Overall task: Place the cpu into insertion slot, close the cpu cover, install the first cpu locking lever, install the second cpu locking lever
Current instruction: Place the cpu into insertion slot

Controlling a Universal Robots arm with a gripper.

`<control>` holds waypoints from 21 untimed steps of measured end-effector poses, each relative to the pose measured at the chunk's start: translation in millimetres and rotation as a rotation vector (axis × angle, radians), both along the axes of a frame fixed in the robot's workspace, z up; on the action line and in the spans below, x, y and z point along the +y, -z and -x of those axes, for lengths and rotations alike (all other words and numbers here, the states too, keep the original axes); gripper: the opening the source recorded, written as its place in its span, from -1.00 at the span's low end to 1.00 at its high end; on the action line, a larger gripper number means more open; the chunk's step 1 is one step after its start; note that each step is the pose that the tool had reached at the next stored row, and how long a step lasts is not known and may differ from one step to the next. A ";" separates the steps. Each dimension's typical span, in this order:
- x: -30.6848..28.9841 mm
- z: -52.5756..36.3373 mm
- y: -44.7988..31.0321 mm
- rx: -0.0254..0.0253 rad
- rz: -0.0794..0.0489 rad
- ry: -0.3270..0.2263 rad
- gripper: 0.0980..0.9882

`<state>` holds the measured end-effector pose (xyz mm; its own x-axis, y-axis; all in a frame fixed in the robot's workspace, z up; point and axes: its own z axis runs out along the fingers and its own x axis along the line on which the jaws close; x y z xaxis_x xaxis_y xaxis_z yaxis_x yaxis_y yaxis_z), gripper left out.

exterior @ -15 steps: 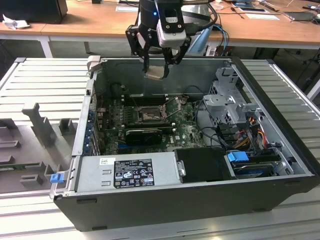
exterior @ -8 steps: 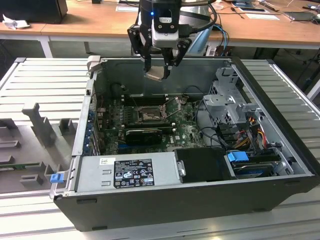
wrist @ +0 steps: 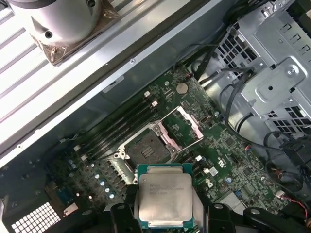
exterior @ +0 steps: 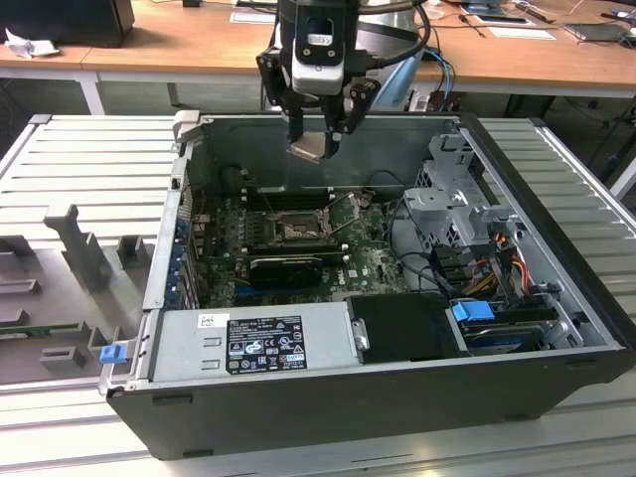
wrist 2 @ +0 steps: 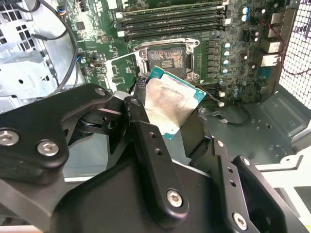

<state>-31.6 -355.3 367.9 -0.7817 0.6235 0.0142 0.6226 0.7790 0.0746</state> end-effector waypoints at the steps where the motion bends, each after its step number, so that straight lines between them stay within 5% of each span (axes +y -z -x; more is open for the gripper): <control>1: 0.0 0.0 0.1 0.0000 0.001 0.022 -0.03; 19: 0.0 0.0 2.1 0.0005 0.005 0.305 -0.03; 21: 0.0 0.0 2.9 0.0054 0.006 0.323 -0.03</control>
